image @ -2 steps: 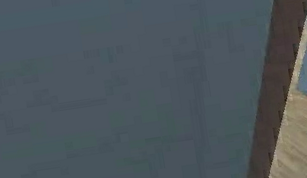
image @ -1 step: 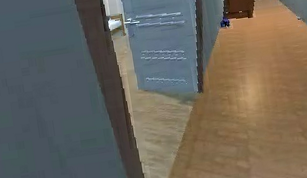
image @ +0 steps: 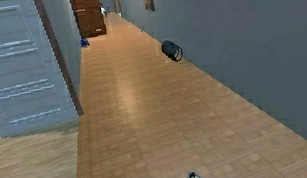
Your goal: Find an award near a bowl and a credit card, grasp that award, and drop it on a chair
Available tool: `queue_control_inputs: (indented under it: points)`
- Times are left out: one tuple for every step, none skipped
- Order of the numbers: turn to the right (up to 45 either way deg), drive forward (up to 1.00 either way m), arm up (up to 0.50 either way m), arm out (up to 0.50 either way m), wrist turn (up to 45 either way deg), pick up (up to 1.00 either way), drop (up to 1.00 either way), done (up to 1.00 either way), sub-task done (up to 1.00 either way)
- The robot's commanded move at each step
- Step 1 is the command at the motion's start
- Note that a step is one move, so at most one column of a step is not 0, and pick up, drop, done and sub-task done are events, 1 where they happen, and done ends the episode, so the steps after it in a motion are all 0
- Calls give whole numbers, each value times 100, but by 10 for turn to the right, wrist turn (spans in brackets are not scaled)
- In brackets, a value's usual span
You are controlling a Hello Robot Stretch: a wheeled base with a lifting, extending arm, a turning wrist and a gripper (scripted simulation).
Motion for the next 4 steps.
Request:
queue_control_inputs:
  points:
    - [0,0,0,44,0,0,0,0,0]
    - [0,0,0,0,450,0,0,0,0]
    - [0,0,0,0,450,0,0,0,0]
    - [0,0,0,0,450,0,0,0,0]
